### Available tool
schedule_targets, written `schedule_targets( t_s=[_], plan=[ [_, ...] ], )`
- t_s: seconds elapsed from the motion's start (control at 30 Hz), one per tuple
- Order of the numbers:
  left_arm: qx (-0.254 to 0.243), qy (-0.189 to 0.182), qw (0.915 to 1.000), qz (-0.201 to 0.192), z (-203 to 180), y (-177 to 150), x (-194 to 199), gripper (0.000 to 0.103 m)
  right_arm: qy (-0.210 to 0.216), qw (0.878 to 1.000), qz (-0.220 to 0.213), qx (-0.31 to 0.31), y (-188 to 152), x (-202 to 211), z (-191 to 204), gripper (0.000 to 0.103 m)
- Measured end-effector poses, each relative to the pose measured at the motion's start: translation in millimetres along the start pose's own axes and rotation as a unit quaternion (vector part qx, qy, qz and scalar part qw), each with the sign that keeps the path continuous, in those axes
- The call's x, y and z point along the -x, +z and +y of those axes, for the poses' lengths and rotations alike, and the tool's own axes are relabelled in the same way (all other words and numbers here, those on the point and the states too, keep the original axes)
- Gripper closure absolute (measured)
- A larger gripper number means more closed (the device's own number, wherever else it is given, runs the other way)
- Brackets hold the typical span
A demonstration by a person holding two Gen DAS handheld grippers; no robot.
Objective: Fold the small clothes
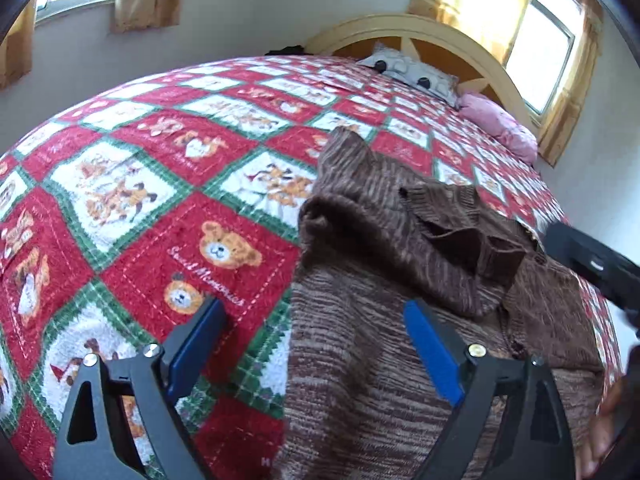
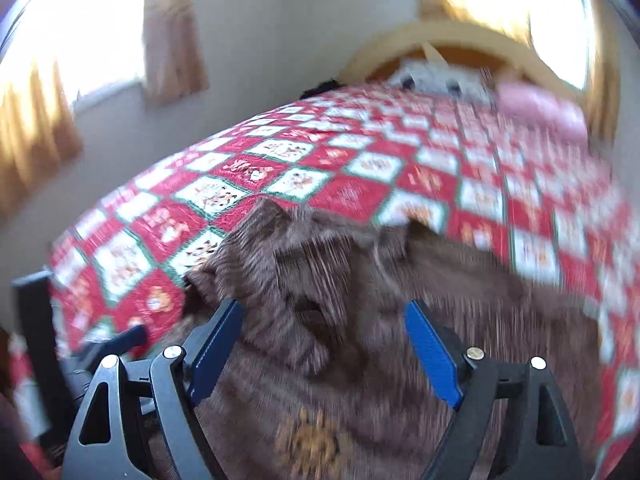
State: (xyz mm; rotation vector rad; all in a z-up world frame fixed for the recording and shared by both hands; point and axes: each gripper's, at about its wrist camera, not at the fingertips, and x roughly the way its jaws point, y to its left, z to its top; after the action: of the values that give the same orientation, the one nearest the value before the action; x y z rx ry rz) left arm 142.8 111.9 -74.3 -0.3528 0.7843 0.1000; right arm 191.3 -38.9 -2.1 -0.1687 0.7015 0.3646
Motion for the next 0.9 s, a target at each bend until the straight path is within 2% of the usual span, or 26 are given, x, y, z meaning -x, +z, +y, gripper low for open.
schedule_targets(
  t_s=[0.07,0.1,0.23,0.27,0.3,0.33,0.4,0.5,0.6,0.7,0.77,0.83,0.9],
  plan=[
    [0.0,0.005,1.0,-0.003,-1.9,-1.5,1.6,0.009,-0.021,0.999,0.007,0.047,7.0,-23.2,15.3,0.019],
    [-0.001,0.006,1.0,-0.003,-2.2,-2.4,1.9,0.009,-0.032,0.996,0.027,0.075,8.3,-42.6,23.8,0.02],
    [0.004,0.001,1.0,-0.002,0.4,-3.9,4.0,0.009,-0.083,0.986,0.085,0.117,4.1,-91.8,25.5,0.029],
    [0.004,0.001,1.0,-0.002,0.2,-3.3,4.1,0.009,-0.084,0.985,0.095,0.114,1.5,-96.5,20.9,0.045],
    [0.004,0.002,1.0,0.0,1.3,-3.0,3.5,0.009,-0.061,0.989,0.097,0.089,1.1,-94.8,13.3,0.059],
    [0.002,0.004,1.0,0.001,1.6,-0.2,-0.1,0.009,-0.039,0.992,0.105,0.05,2.0,-91.4,3.1,0.093],
    [-0.003,0.008,1.0,0.003,-0.9,1.0,-3.7,0.008,-0.011,0.995,0.099,-0.004,4.0,-82.3,-14.3,0.095],
    [-0.003,0.009,0.9999,0.005,-1.2,1.7,-4.6,0.008,0.037,0.993,0.058,-0.095,3.7,-54.0,-47.9,0.095],
    [0.004,0.005,1.0,0.004,-0.3,2.5,-4.8,0.008,0.109,0.968,0.015,-0.227,-8.4,-29.3,-92.4,0.095],
    [0.0,0.013,0.9999,0.006,-2.5,3.1,-6.7,0.008,0.164,0.931,-0.008,-0.327,-38.4,-13.4,-127.4,0.095],
    [-0.005,0.021,0.9997,0.009,-4.4,3.3,-8.8,0.008,0.167,0.922,0.005,-0.348,-51.8,-18.6,-130.9,0.095],
    [-0.006,0.027,0.9996,0.01,-5.7,3.8,-10.2,0.008,0.153,0.923,0.029,-0.353,-64.1,-24.9,-132.5,0.094],
    [-0.004,0.026,0.9996,0.011,-4.7,4.3,-10.7,0.008,0.152,0.916,0.048,-0.369,-77.0,-30.9,-134.3,0.094]
  ],
)
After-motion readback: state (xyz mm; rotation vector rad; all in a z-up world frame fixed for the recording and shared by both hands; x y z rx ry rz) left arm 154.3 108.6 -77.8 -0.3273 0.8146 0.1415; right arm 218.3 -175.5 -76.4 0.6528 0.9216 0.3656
